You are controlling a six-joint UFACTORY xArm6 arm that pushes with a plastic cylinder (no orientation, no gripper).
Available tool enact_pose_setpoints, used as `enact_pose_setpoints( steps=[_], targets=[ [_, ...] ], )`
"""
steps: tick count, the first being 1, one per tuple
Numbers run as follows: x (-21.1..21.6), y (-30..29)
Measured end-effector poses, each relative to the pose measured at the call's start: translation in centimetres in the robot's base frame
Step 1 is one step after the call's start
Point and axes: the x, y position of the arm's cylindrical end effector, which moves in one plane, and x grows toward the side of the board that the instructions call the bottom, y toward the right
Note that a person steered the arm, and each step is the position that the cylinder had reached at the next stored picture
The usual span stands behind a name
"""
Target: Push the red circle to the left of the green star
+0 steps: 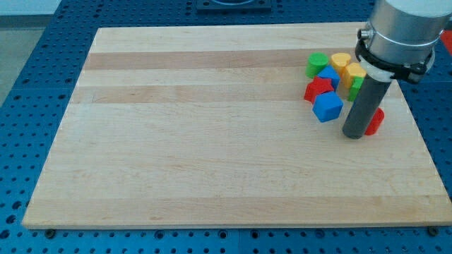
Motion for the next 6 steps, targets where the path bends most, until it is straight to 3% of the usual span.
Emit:
enact_pose_setpoints(
  steps=[2, 6],
  targets=[
    [4.9, 3.0],
    [-2.2, 3.0]
  ],
)
